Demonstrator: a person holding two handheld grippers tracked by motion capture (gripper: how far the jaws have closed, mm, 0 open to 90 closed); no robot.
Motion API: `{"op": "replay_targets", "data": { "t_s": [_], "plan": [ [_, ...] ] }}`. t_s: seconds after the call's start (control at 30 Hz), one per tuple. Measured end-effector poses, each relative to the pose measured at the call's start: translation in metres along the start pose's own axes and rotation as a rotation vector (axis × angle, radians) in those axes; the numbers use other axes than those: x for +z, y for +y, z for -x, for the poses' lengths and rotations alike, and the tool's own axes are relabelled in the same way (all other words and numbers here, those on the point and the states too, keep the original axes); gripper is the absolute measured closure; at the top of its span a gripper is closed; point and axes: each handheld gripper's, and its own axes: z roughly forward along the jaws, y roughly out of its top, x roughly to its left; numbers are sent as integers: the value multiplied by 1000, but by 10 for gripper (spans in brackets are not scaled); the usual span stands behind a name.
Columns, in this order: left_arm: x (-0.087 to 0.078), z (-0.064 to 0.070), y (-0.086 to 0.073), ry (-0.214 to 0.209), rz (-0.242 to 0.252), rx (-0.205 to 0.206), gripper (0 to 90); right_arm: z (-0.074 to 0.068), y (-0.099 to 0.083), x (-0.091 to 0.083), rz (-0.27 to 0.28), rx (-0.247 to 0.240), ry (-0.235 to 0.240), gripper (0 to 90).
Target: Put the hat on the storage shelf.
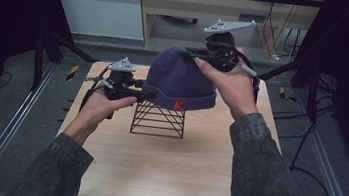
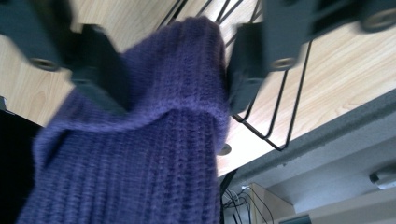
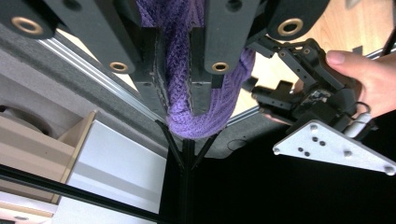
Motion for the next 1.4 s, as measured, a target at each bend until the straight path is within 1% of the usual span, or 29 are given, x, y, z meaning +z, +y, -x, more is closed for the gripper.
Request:
{"op": "replay_targets", "data": {
  "t_s": [0.03,0.07,0.1,0.13,0.27,0.4,0.43,0.53,0.6,0.67,0.8,0.93,1.07,1.17,1.27,1.37,1.4],
  "plan": [
    [-1,0,0,14,5,1,574,1,0,1,1,-1,-5,797],
    [-1,0,0,24,11,-9,620,2,0,2,4,4,-6,797],
    [-2,0,0,31,22,-29,644,3,0,3,4,4,-12,797],
    [-2,0,0,37,25,-32,655,4,0,4,5,7,-18,796],
    [-6,-3,-1,79,37,-31,680,10,-3,10,6,25,-32,796],
    [-9,-5,-1,111,58,-37,682,16,-6,15,7,40,-43,795],
    [-11,-6,-2,120,59,-33,682,18,-7,17,7,45,-45,795],
    [-14,-9,-3,146,77,-43,687,20,-8,21,4,54,-48,794],
    [-16,-10,-5,162,69,-32,687,20,-10,25,1,62,-44,793],
    [-17,-11,-8,167,60,-28,688,20,-12,30,-7,58,-42,793],
    [-18,-14,-17,167,58,-44,691,17,-16,38,-23,60,-35,793],
    [-19,-16,-23,172,53,-49,691,14,-16,44,-40,49,-34,792],
    [-18,-20,-29,176,38,-55,692,10,-18,50,-72,35,-31,792],
    [-18,-20,-34,169,38,-63,692,9,-21,52,-85,30,-25,792],
    [-19,-20,-37,163,39,-62,692,8,-22,53,-93,28,-23,792],
    [-20,-20,-40,168,30,-56,692,7,-24,55,-100,25,-20,792],
    [-20,-21,-42,168,34,-62,693,6,-24,56,-103,21,-20,792]
  ]
}}
